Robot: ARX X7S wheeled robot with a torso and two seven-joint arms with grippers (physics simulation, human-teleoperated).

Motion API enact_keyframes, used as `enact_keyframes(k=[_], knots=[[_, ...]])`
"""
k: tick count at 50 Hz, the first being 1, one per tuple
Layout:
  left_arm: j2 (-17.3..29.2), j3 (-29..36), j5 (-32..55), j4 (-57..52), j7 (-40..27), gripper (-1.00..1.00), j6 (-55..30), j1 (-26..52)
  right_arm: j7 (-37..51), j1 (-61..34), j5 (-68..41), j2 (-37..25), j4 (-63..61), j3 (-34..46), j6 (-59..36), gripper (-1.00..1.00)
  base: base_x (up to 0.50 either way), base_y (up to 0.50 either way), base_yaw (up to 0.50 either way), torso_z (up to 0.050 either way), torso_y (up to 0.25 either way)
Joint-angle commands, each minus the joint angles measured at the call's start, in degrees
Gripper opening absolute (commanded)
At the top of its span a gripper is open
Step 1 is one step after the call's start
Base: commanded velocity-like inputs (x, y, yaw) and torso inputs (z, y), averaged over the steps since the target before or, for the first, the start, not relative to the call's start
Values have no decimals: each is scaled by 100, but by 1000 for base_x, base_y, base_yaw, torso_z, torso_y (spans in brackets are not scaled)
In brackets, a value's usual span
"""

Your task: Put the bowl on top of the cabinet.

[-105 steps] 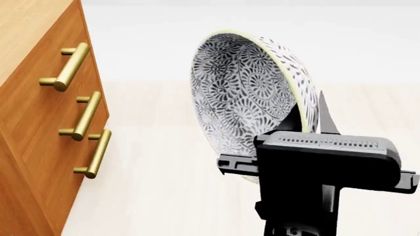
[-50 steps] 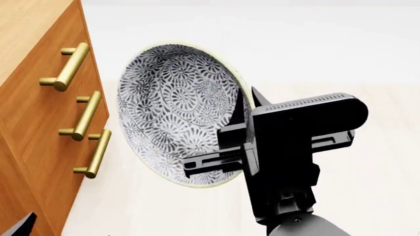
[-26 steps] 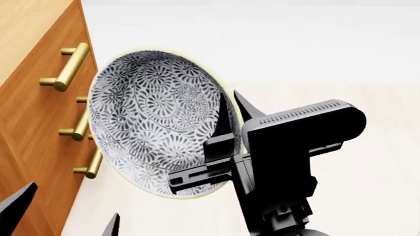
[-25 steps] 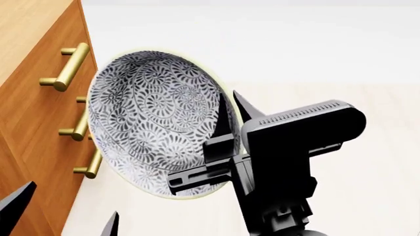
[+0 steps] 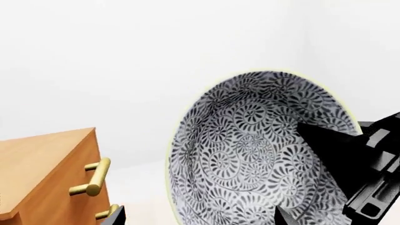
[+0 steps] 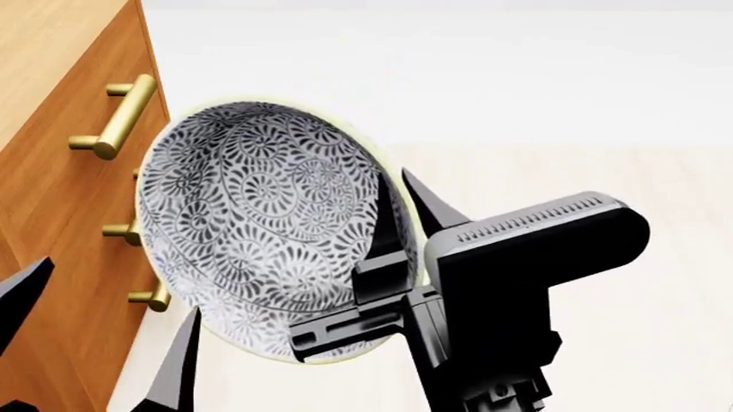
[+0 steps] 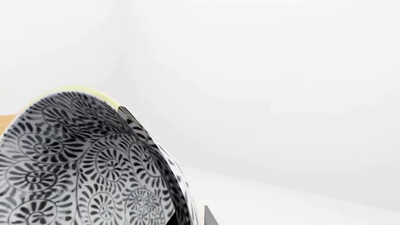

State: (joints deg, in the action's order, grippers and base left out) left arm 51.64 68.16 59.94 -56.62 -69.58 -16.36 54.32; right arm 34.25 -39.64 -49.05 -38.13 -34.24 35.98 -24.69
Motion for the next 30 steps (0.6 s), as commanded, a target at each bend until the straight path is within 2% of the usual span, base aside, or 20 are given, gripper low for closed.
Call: enact_keyframes(k=[1, 21, 30], knots=[[-86, -149, 383, 313, 250, 100, -64, 294, -82, 34, 152, -19, -223, -185, 51, -100, 0, 0, 0, 0, 0], [-117, -289, 794, 764, 400, 100, -137, 582, -97, 132, 227, -160, -528, -119, 75, -100, 0, 0, 0, 0, 0], [-124, -298, 758, 1116, 648, 100, 9, 464, -128, 213, 258, -187, -504, -120, 150, -100, 0, 0, 0, 0, 0]])
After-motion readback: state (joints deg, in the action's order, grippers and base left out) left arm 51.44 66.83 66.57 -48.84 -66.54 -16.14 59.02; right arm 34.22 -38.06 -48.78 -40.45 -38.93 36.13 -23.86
